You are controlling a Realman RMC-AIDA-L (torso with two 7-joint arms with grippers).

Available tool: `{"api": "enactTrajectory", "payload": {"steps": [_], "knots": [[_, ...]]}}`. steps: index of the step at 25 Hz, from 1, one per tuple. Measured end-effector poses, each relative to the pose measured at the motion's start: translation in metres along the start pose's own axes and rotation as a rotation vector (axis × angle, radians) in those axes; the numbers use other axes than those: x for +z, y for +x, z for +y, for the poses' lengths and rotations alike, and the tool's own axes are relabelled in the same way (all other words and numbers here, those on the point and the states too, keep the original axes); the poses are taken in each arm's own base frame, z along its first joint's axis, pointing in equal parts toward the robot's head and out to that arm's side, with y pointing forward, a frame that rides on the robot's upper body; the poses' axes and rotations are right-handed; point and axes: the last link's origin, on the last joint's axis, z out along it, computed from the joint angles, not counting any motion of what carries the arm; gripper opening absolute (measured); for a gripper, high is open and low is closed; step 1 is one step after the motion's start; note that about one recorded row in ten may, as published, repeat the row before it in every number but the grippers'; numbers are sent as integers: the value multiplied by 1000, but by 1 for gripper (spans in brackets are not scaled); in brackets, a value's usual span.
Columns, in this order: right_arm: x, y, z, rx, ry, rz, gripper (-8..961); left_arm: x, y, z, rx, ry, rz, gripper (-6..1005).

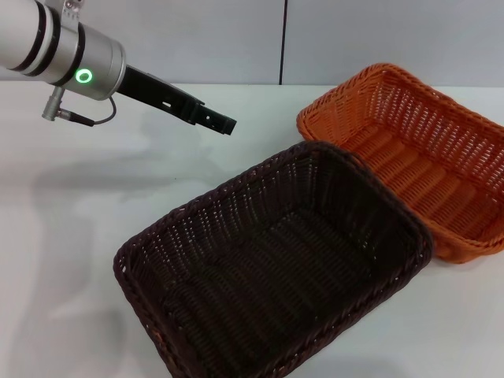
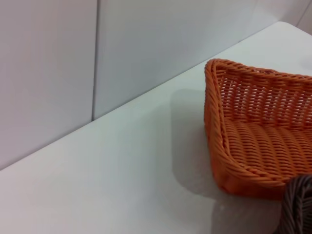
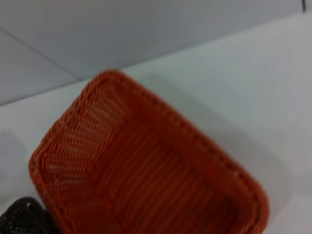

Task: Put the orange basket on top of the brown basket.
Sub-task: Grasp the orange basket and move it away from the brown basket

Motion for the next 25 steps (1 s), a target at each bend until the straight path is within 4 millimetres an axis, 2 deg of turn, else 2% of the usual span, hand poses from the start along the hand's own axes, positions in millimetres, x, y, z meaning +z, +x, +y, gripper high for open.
{"api": "enactTrajectory", "payload": {"steps": [6,15,23,25], "knots": [[19,8,2,101,-35,76,496,4,-2,-4,-1,11,30,867],[31,21,-8,264,-58,109,494,2,0,-9,2,25,48,867],[62,34,-17,350,-82,160,492,3,1,-8,15,26,49,867],[64,34,-17,354,-83,161,491,4,1,-8,16,26,49,867]]}}
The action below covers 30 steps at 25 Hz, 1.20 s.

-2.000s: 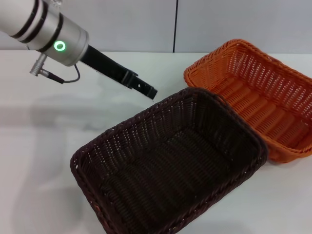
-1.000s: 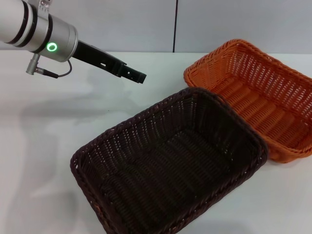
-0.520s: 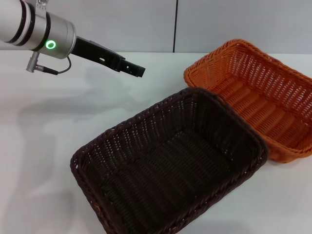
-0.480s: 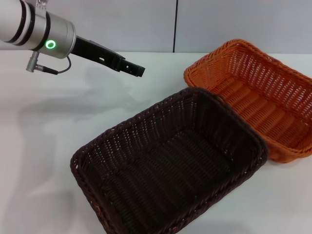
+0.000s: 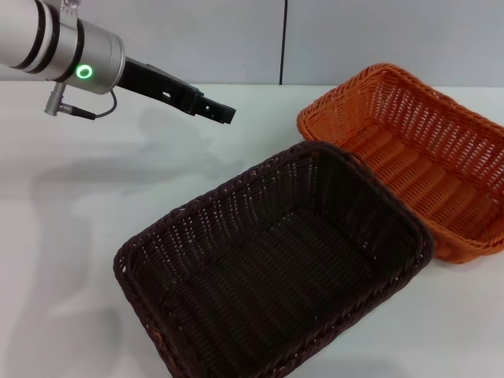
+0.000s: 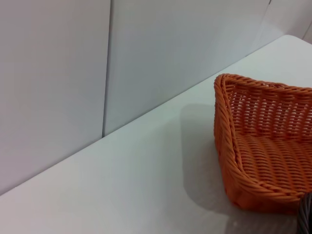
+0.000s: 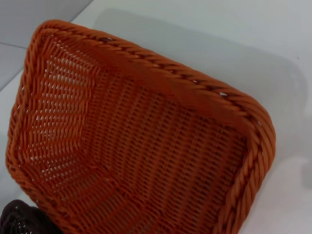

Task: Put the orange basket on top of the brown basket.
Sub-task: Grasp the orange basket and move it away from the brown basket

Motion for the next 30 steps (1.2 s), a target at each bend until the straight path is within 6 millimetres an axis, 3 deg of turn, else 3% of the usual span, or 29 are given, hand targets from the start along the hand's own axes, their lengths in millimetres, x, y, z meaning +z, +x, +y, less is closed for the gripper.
{"api": "enactTrajectory", "payload": {"steps": [18,25,30], "knots": [[47,-2,1,6,11,-31,486,4,-2,1,11,-9,-2,866],[51,-4,1,-32,16,-60,484,6,-3,1,5,-7,2,866],[49,-5,-3,-43,26,-88,326,7,-4,1,1,-9,2,866]]}}
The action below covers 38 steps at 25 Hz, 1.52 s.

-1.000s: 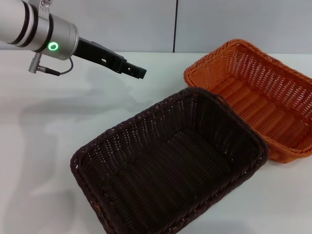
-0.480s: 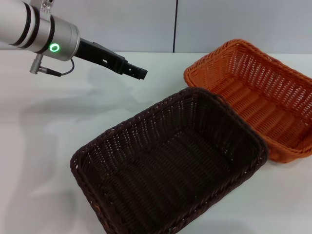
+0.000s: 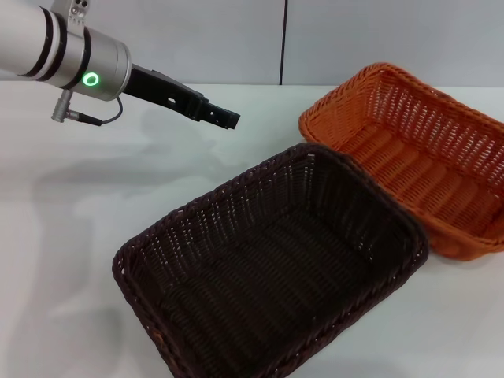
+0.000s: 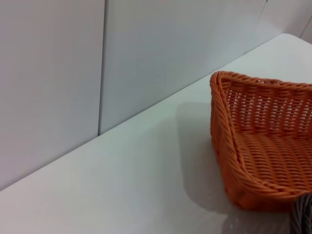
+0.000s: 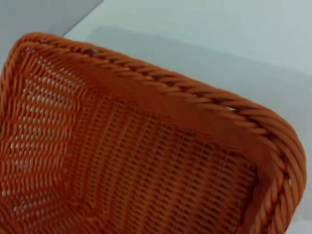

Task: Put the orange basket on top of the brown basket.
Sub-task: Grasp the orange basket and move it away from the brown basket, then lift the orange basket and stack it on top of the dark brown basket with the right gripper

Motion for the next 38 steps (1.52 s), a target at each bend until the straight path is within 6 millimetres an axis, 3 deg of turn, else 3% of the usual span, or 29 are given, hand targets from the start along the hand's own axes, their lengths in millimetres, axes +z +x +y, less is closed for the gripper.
{"api": "enactTrajectory", "payload": {"steps": [8,22,38], "knots": [[-12,-7,-14,5,15,-99,238,2,-1,0,-4,3,3,866],[-27,-17,-24,6,-137,-314,225,-1,6,-4,-4,32,41,866],[-60,-28,-11,-82,-399,-575,224,-6,18,-12,-52,88,183,866]]}}
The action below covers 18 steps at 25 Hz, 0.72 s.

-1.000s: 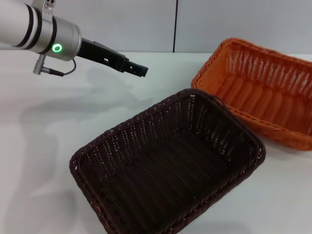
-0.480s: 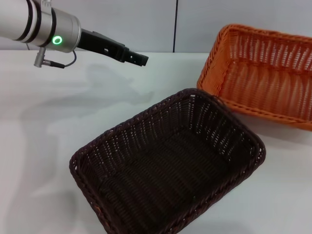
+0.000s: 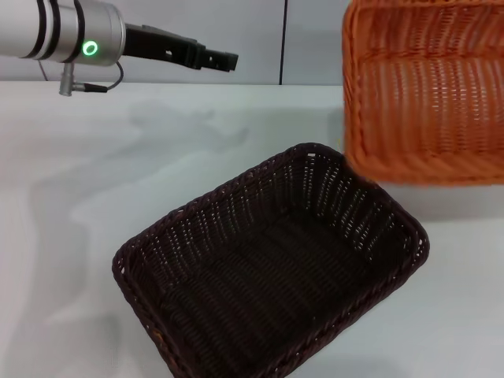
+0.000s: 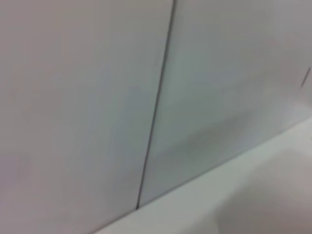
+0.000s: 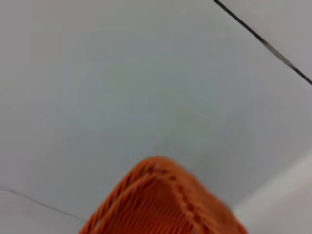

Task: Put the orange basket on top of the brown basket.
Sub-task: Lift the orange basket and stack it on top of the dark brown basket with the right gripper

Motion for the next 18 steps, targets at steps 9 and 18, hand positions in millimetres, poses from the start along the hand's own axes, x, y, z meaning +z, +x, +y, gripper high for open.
{"api": "enactTrajectory", "payload": {"steps": [9,18], "knots": [[9,0,31,-71,-183,-16,225,-5,1,-7,-80,13,97,867],[55,34,76,-132,-326,153,230,-3,-4,-10,-111,35,127,863]]}}
